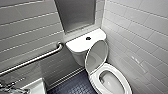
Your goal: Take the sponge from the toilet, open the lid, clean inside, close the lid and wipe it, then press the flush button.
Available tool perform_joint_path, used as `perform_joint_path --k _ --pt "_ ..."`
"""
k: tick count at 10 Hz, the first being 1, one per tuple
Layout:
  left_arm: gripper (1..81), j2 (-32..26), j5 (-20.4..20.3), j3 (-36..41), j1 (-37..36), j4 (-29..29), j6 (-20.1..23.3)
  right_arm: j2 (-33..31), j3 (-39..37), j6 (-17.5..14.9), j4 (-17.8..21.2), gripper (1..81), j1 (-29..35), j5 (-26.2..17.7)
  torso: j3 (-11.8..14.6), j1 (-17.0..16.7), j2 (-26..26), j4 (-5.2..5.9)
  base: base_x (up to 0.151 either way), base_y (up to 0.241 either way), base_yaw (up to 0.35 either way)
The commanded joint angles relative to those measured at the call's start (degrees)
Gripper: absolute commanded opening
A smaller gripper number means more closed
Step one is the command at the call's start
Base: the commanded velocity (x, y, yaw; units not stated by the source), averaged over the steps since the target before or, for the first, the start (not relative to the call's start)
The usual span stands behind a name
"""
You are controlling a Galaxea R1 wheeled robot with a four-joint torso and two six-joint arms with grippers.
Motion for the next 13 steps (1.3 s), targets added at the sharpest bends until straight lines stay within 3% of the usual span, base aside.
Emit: perform_joint_path --k 1,2,4,7,13 --pt "81.1 -0.34 8.33 -0.98 -11.66 -8.95 -0.74 -0.04 -2.17 -2.61 2.82 1.0 -2.42 -4.07 0.00 0.00 0.00 0.00 0.000 0.000 0.000" --pt "81.1 0.98 8.41 -2.92 -13.24 -10.09 -0.74 0.57 -4.11 -2.69 1.86 1.0 -2.68 -4.34 0.00 0.00 0.00 0.00 0.000 0.000 0.000" --pt "81.1 4.49 8.41 -8.79 -16.93 -14.81 -0.74 0.13 -4.90 -2.08 -7.18 1.0 -4.18 -2.07 0.00 0.00 0.00 0.00 0.000 0.000 0.000" --pt "81.1 8.61 7.89 -13.45 -22.30 -21.50 -0.74 2.93 -7.62 -2.08 -7.72 1.0 -4.36 -1.17 0.00 0.00 0.00 0.00 0.000 0.000 0.000" --pt "81.1 13.55 7.62 -23.40 -29.42 -25.12 -3.99 4.27 -9.21 -2.08 -7.72 1.0 -4.53 -1.17 0.00 0.00 0.05 -0.02 0.000 0.000 0.000"
